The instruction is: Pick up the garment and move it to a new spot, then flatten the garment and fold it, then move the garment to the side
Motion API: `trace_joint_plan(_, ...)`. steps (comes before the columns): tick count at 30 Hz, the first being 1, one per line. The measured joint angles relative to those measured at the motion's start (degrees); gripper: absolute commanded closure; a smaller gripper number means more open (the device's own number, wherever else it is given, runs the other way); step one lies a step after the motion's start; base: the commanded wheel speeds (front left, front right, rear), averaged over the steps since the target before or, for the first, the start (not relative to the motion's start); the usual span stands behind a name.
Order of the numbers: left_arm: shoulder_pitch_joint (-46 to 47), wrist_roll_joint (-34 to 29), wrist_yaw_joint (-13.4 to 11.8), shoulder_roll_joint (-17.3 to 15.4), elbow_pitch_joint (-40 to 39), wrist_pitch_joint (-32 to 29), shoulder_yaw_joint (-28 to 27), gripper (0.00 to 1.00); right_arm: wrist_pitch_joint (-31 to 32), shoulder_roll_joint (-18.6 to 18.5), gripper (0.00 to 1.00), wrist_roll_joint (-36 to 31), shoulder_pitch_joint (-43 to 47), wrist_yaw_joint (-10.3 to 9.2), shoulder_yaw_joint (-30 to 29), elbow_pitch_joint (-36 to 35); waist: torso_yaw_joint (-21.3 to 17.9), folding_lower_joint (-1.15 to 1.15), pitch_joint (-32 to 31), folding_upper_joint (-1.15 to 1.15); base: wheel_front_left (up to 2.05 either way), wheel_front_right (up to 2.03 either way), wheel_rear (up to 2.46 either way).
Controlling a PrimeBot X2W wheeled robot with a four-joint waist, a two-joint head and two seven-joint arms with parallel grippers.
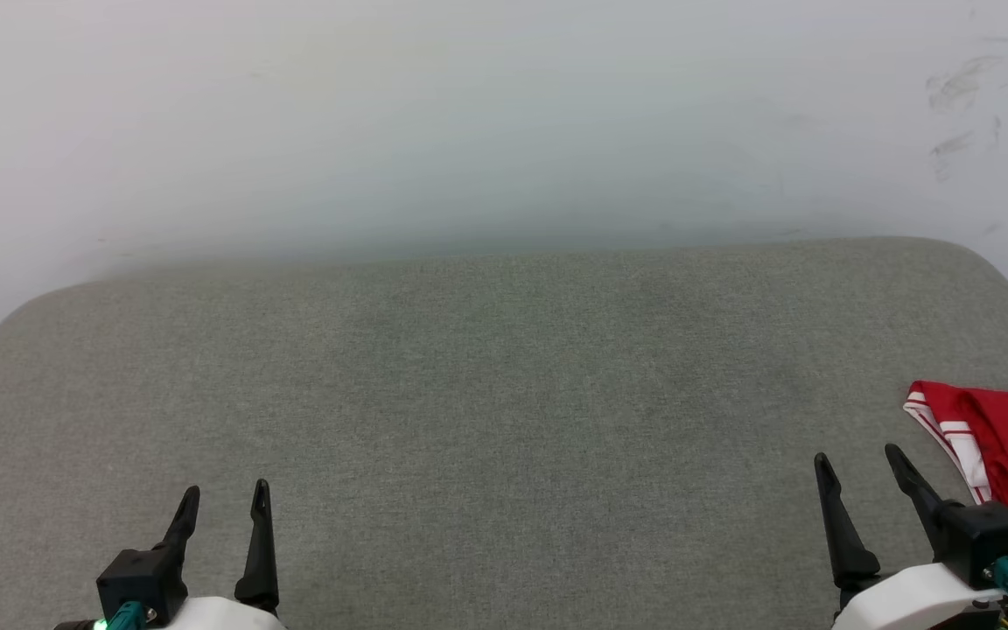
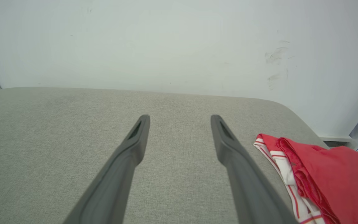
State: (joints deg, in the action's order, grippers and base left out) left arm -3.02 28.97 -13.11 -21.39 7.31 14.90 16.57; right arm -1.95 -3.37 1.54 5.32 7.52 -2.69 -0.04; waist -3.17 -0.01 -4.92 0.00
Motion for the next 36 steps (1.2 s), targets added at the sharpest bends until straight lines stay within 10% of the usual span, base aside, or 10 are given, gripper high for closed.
trace_joint_plan(20,0.1,0.42,-0.58,0.08,-0.8,-0.02,0.04,0.0,-0.2,0.3,0.0,0.93,0.02,0.0,0.88,0.33,0.53,0.01,0.33,0.0,0.0,0.0,0.0)
trace_joint_plan(21,0.02,0.45,-0.54,0.22,-0.63,-0.07,0.09,1.0,-0.18,0.3,1.0,0.97,0.04,0.01,0.91,0.62,0.54,0.01,0.33,0.0,0.0,0.0,0.0)
trace_joint_plan(36,-0.21,11.0,2.83,3.96,1.57,-3.55,-2.91,1.0,1.52,0.31,1.0,15.57,-0.23,0.01,0.1,4.14,0.82,0.01,0.84,0.0,0.0,0.0,0.0)
